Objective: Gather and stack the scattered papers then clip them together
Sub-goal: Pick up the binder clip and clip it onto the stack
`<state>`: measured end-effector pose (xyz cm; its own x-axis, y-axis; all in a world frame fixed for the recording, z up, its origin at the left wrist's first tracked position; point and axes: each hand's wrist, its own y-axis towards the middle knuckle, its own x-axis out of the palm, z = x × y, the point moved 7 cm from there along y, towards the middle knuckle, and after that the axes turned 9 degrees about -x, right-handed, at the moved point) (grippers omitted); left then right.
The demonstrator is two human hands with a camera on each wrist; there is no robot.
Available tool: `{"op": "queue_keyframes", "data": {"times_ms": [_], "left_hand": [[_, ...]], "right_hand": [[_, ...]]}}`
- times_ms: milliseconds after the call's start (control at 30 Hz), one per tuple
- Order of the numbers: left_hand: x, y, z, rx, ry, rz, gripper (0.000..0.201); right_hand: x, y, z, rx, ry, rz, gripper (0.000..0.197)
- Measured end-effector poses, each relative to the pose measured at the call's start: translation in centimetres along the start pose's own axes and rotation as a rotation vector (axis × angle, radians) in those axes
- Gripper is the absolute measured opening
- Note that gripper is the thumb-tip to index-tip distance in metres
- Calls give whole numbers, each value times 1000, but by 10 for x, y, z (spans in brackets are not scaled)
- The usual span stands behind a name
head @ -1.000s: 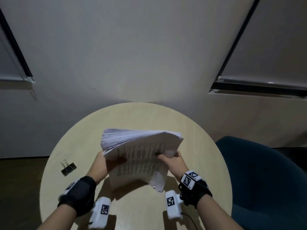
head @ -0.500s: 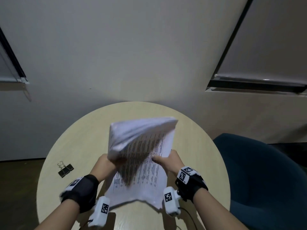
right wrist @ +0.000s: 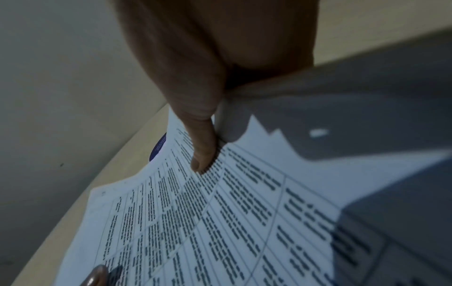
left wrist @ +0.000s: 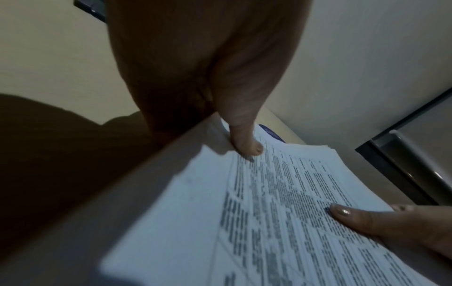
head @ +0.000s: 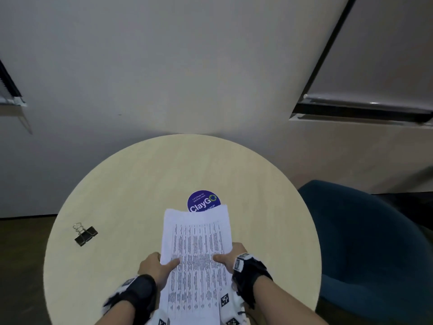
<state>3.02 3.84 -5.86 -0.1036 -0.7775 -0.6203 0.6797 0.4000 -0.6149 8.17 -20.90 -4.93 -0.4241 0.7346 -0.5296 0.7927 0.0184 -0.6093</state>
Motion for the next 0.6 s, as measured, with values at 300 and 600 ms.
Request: {"op": "queue_keyframes", "data": {"times_ms": [300, 600], "left_hand": [[-34, 19, -34, 12, -89, 61, 25], [-178, 34, -51, -212, -123, 737, 60]], "right_hand": [[-20, 9, 16, 37, -66, 75, 11], [-15, 8, -23, -320, -267, 363, 42]]}}
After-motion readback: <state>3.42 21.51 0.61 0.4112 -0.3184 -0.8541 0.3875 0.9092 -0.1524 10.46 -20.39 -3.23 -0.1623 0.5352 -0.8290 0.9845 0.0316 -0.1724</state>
